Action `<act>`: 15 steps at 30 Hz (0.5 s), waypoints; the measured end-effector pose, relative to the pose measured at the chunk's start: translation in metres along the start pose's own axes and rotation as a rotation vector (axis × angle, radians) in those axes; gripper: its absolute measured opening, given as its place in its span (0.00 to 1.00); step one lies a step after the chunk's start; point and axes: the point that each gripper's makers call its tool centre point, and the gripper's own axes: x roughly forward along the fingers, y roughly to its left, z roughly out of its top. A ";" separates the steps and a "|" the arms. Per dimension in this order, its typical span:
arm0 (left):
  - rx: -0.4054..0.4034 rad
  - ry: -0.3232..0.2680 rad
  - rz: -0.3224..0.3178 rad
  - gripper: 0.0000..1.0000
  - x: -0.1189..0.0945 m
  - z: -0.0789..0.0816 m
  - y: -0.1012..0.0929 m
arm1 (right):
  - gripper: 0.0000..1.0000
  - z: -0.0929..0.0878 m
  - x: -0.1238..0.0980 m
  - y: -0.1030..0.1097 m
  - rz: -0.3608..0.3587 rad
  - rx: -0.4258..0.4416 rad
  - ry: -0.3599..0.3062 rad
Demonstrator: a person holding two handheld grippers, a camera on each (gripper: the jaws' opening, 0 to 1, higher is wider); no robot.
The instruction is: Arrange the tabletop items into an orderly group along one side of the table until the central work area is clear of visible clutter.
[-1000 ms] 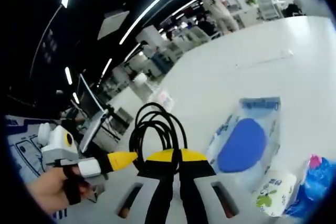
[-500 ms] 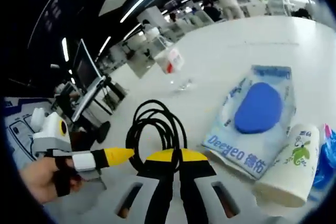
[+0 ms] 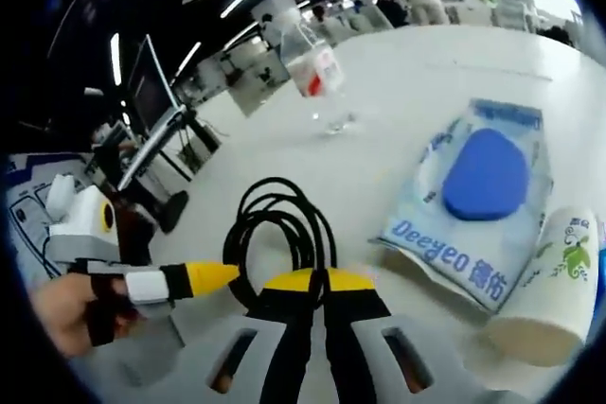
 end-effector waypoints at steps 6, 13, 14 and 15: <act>-0.024 0.003 0.002 0.05 0.002 -0.001 0.001 | 0.00 -0.003 0.003 -0.003 -0.015 -0.022 0.022; -0.034 -0.001 0.005 0.06 0.004 -0.004 0.003 | 0.01 -0.006 0.005 -0.005 -0.028 -0.041 0.042; -0.043 -0.002 0.006 0.06 0.004 -0.004 0.003 | 0.01 -0.007 0.006 -0.005 -0.028 -0.044 0.047; -0.045 -0.002 0.007 0.06 0.004 -0.004 0.003 | 0.01 -0.008 0.006 -0.005 -0.028 -0.048 0.050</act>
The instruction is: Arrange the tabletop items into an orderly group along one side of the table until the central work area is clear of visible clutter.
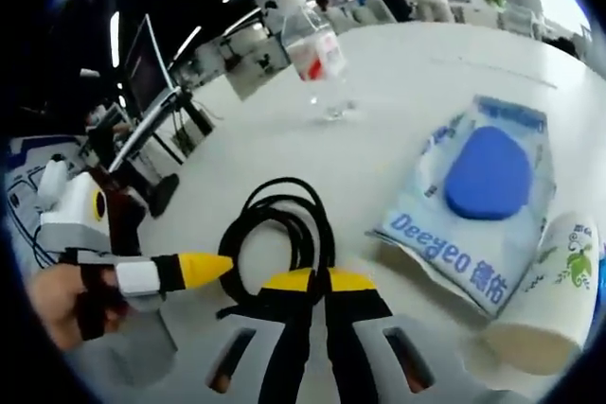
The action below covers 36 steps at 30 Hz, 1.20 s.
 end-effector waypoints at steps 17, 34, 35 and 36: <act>-0.073 -0.081 -0.058 0.24 -0.016 0.007 -0.004 | 0.37 0.003 -0.009 0.017 0.011 -0.138 -0.040; 0.101 -0.190 -0.114 0.91 -0.045 0.023 -0.009 | 0.84 0.063 -0.078 0.050 0.185 -0.180 -0.363; 0.113 -0.188 -0.113 0.96 -0.045 0.025 -0.010 | 0.86 0.064 -0.084 0.043 0.166 -0.185 -0.372; 0.122 -0.181 -0.115 0.99 -0.046 0.026 -0.011 | 0.89 0.064 -0.087 0.039 0.153 -0.184 -0.375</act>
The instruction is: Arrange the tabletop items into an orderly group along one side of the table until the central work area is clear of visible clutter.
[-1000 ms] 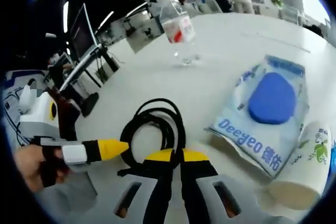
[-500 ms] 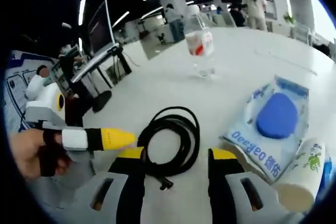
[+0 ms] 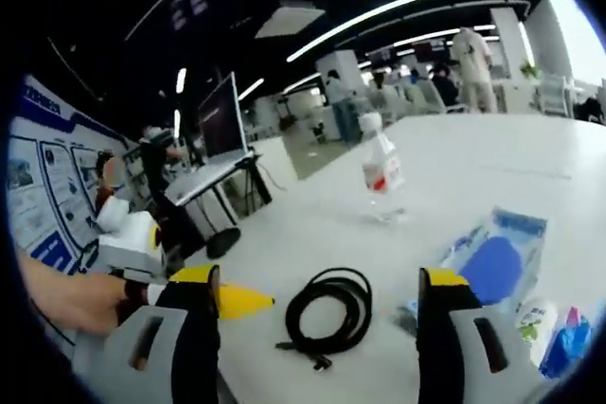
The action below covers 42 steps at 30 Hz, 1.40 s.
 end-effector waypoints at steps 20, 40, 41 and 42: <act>0.018 0.030 -0.005 0.94 -0.001 -0.005 -0.012 | 0.93 0.009 -0.046 -0.052 -0.133 0.069 -0.060; 0.060 0.109 -0.090 0.85 0.034 -0.031 -0.089 | 0.90 0.021 -0.045 -0.095 -0.101 0.065 -0.049; 0.059 0.112 -0.089 0.84 0.036 -0.032 -0.092 | 0.90 0.021 -0.046 -0.099 -0.099 0.061 -0.044; 0.058 0.116 -0.088 0.84 0.038 -0.034 -0.095 | 0.89 0.022 -0.046 -0.104 -0.097 0.057 -0.041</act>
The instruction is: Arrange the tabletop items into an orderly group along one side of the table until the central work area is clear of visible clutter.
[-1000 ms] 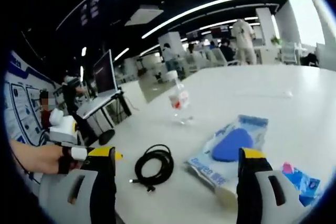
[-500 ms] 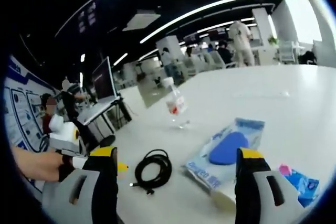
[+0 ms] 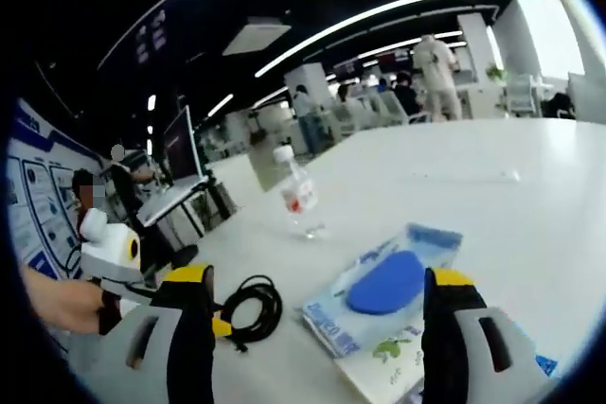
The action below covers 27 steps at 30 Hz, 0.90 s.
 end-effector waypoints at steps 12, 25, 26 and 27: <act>-0.016 0.035 0.001 0.80 0.029 -0.012 -0.031 | 0.86 0.007 0.003 -0.056 0.018 -0.016 0.020; -0.084 0.042 0.015 0.77 0.058 -0.019 -0.049 | 0.85 0.005 0.018 -0.079 0.075 -0.019 0.046; -0.084 0.042 0.018 0.77 0.059 -0.019 -0.049 | 0.85 0.005 0.019 -0.081 0.079 -0.020 0.050; -0.086 0.044 0.021 0.77 0.061 -0.020 -0.049 | 0.85 0.004 0.020 -0.082 0.083 -0.020 0.054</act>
